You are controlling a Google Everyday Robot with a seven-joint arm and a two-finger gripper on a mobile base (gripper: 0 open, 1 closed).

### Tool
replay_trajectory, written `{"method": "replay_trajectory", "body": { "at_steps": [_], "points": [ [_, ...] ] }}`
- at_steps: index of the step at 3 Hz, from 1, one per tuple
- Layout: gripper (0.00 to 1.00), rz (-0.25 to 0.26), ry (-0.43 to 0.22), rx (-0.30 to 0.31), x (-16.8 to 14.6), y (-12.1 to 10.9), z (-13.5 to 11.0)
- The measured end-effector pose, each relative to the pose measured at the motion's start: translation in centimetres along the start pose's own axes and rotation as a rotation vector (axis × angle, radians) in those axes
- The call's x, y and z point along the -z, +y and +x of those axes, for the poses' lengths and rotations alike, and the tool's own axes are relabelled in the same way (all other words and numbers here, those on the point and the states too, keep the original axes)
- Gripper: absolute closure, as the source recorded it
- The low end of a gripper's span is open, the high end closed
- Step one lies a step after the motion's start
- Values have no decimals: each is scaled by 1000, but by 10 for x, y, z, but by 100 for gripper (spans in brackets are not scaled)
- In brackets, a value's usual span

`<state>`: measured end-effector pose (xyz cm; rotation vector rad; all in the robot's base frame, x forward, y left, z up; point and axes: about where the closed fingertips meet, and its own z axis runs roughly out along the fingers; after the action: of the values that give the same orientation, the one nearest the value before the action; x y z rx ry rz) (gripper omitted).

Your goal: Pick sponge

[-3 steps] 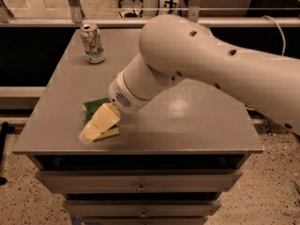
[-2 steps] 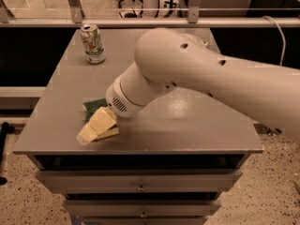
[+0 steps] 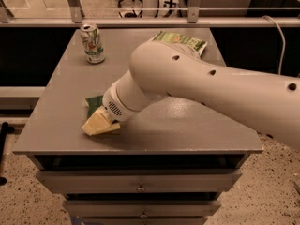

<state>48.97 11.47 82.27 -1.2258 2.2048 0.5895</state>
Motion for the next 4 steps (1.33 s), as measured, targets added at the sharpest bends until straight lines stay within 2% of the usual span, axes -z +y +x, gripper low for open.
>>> {"method": "replay_trajectory", "body": {
  "at_steps": [2, 3, 4],
  "points": [
    [85, 1, 0, -1, 2, 0, -2],
    [100, 27, -31, 36, 18, -16, -4],
    [100, 65, -213, 69, 80, -69, -4]
  ]
}}
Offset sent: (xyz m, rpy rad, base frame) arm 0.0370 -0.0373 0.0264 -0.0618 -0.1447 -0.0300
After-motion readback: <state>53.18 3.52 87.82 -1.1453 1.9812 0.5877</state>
